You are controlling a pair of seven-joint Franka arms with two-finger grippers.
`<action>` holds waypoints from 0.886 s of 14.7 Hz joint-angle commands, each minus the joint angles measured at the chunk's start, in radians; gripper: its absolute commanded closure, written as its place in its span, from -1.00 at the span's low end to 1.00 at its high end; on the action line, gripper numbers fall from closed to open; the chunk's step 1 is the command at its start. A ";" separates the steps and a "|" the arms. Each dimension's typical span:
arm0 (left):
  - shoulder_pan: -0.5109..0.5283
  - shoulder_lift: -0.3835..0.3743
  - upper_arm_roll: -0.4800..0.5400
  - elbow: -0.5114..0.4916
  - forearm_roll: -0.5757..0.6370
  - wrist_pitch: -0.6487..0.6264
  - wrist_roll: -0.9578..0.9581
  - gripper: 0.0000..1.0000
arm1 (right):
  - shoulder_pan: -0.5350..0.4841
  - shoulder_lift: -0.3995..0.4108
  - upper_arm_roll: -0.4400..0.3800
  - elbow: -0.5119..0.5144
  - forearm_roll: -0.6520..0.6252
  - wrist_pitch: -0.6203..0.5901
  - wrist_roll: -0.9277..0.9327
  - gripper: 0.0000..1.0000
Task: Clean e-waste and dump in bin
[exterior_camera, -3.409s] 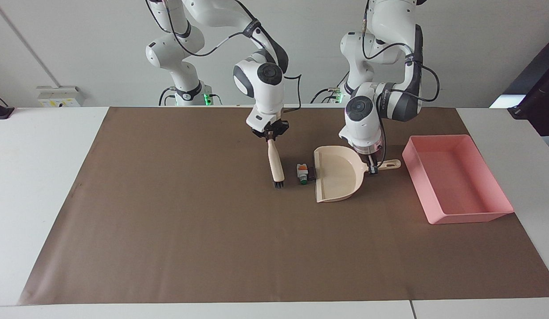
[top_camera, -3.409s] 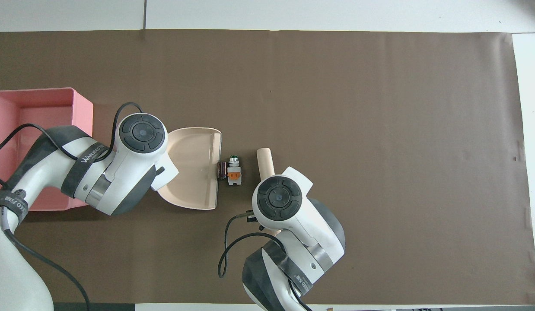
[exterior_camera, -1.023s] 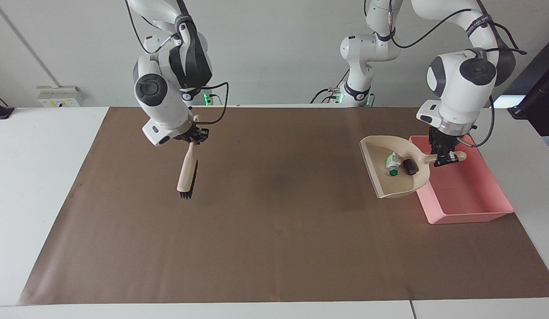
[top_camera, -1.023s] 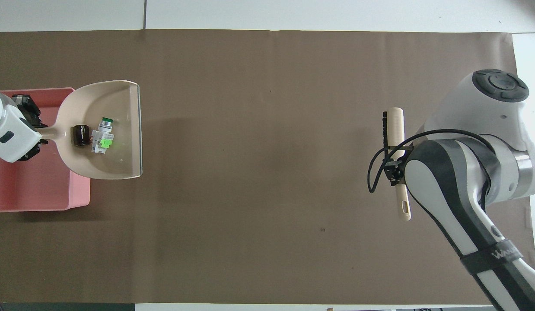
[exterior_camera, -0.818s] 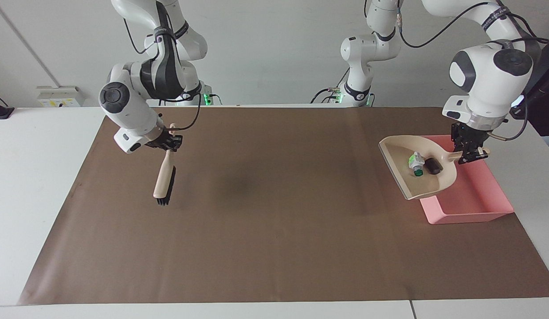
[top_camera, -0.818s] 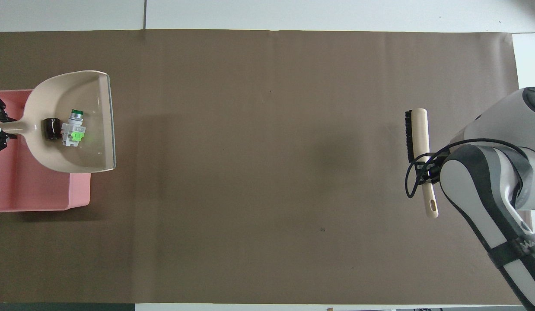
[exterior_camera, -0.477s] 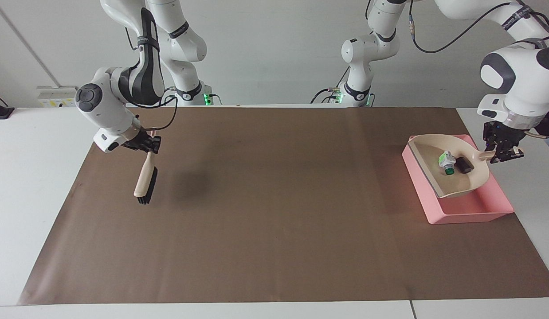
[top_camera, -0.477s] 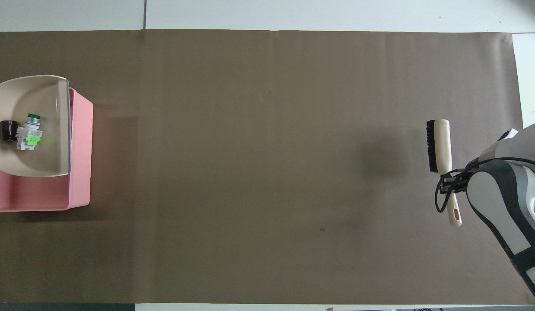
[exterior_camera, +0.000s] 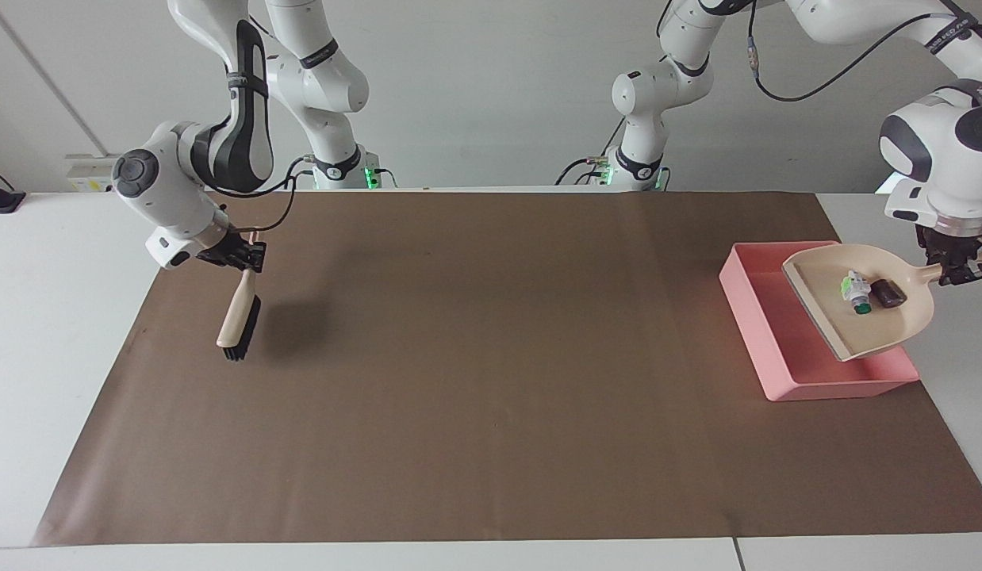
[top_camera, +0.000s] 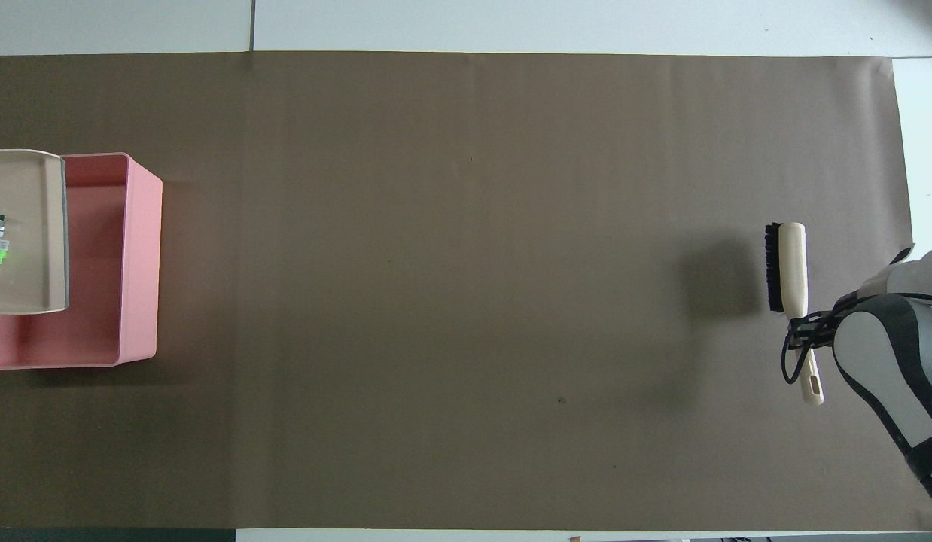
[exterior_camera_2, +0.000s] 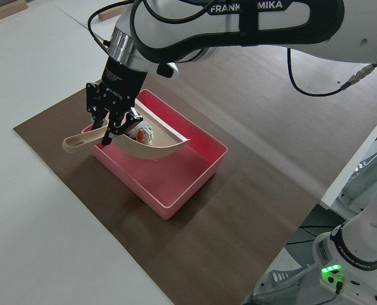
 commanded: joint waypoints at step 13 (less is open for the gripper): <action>-0.202 -0.082 -0.003 -0.082 0.472 -0.355 -0.354 1.00 | -0.045 -0.032 0.015 -0.039 -0.023 0.023 -0.083 -0.86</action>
